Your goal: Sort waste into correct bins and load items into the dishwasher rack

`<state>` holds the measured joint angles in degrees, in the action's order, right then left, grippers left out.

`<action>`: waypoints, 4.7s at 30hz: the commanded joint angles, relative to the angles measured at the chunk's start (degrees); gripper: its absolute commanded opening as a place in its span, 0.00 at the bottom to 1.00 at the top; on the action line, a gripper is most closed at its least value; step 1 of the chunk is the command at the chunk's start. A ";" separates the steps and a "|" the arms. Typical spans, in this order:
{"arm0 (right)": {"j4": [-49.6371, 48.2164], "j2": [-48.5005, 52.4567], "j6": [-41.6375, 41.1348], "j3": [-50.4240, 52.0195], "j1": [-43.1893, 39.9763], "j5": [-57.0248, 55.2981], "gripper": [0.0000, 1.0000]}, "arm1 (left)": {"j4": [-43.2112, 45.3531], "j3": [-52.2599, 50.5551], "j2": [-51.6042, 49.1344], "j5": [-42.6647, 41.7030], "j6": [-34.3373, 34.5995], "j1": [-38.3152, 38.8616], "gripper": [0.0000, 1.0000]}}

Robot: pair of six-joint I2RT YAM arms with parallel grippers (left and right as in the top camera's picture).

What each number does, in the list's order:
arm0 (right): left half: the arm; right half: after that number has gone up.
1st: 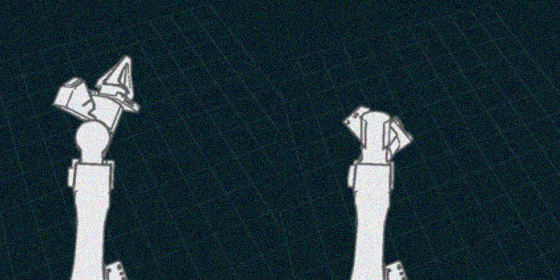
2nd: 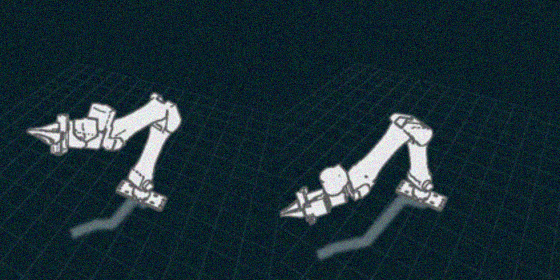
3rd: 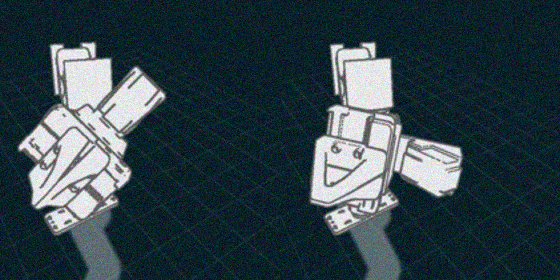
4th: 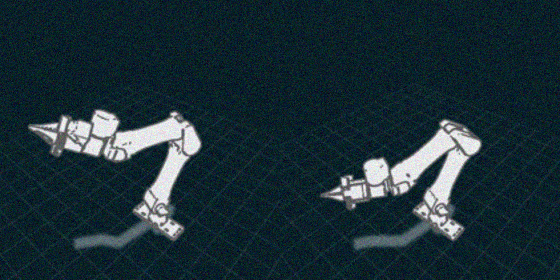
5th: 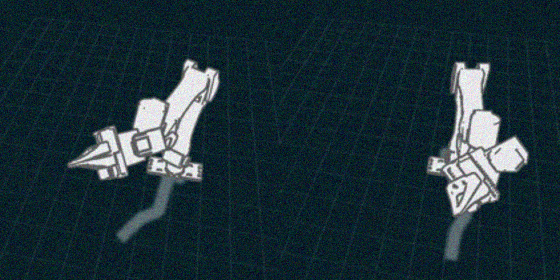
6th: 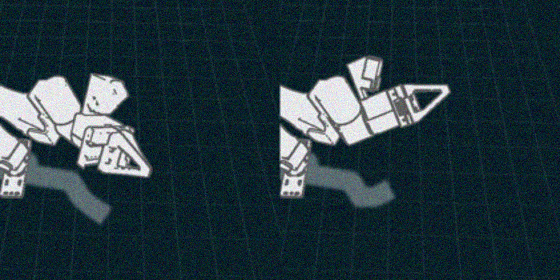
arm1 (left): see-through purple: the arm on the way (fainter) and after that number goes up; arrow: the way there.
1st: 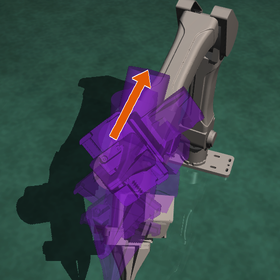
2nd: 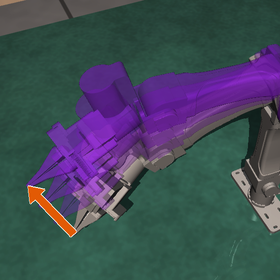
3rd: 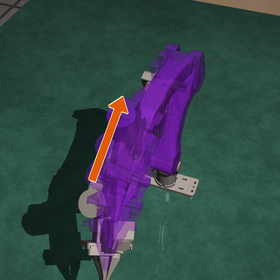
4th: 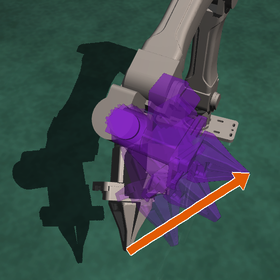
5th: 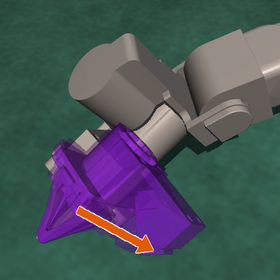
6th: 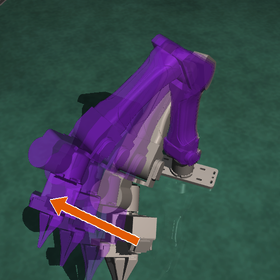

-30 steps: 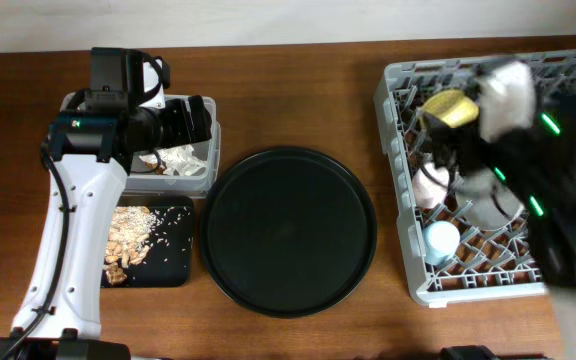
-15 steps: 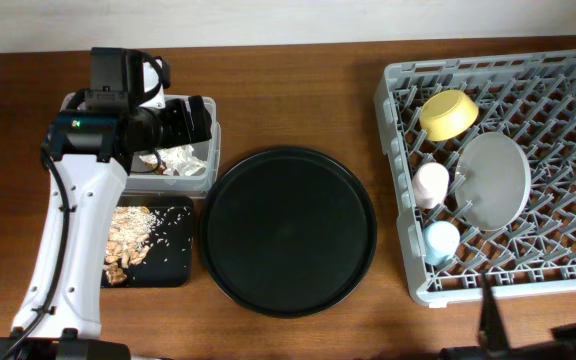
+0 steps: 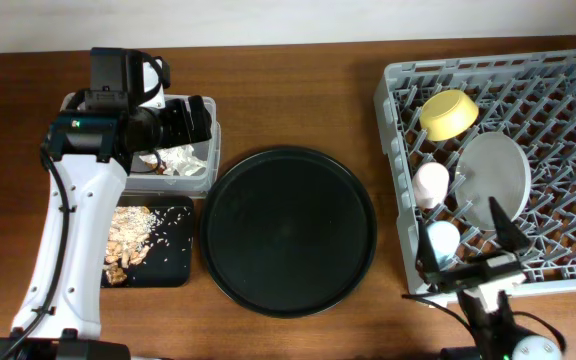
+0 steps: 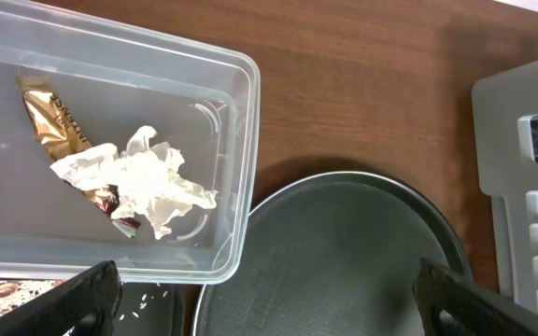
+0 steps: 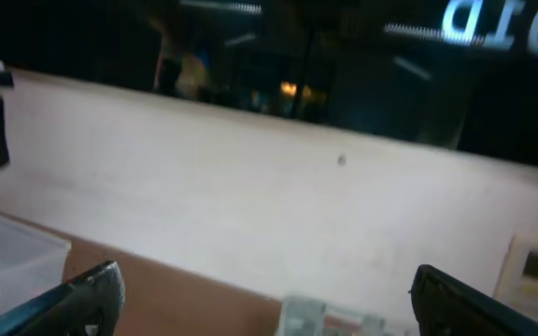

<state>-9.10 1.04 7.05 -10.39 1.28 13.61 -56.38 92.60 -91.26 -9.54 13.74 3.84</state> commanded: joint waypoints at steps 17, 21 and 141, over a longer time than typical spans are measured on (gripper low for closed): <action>5.07 -0.83 -8.44 10.08 0.15 -8.31 0.99 | 0.09 1.03 0.96 0.39 -0.07 0.00 0.99; 10.58 -0.83 -8.46 10.08 0.15 -8.17 0.99 | 0.09 1.03 0.96 0.37 -0.07 0.00 0.99; 13.07 -0.79 -8.44 10.08 0.15 -8.11 0.99 | 52.43 -92.06 87.69 18.36 1.22 -1.66 0.99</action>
<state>3.88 0.80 -1.15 -0.73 1.26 5.82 -3.90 1.17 -4.80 9.43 14.63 2.48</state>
